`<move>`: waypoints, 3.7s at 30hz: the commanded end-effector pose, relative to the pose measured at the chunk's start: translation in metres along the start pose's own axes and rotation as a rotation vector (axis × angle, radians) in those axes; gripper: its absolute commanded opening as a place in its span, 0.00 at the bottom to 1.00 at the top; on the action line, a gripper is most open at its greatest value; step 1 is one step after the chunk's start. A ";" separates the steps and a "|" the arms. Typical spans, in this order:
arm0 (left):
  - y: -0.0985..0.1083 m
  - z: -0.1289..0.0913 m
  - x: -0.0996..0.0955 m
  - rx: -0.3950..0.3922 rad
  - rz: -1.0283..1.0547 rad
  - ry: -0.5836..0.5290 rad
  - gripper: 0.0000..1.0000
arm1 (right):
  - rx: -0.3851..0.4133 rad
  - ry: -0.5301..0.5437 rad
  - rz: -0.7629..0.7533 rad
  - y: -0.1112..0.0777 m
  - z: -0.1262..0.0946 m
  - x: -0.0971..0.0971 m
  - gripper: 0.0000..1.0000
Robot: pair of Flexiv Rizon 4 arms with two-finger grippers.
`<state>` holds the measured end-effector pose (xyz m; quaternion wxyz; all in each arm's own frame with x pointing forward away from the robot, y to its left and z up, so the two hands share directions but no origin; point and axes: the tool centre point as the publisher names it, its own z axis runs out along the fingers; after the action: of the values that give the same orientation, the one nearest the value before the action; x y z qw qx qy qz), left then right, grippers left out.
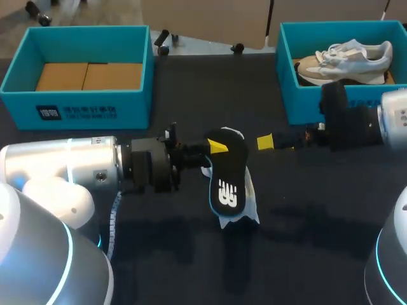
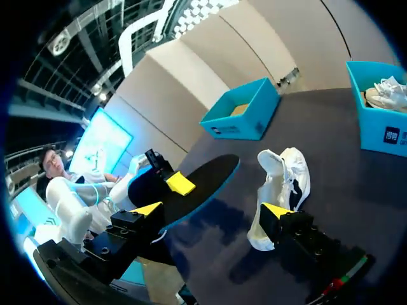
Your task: Take the shoe out of the shoebox, open the shoe tongue, remove and reinsert the insole, then place the shoe into the shoebox
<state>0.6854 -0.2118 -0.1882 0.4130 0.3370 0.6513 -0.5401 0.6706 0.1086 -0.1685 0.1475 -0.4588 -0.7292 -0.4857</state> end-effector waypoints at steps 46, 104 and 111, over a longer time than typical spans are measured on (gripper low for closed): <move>-0.011 -0.005 0.010 0.175 -0.412 0.127 0.00 | 0.121 -0.258 -0.424 -0.019 -0.026 -0.025 1.00; -0.006 0.010 0.061 0.083 -0.479 -0.007 0.00 | 0.614 -0.246 -1.314 -0.026 0.039 -0.115 1.00; -0.002 0.015 0.066 0.075 -0.477 -0.002 0.00 | 0.616 -0.244 -1.341 -0.031 0.042 -0.125 1.00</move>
<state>0.6564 -0.2206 -0.2449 0.2613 0.1879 0.6911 -0.6472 0.7207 0.0741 -0.2812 -0.1388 0.0943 -0.9681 -0.1863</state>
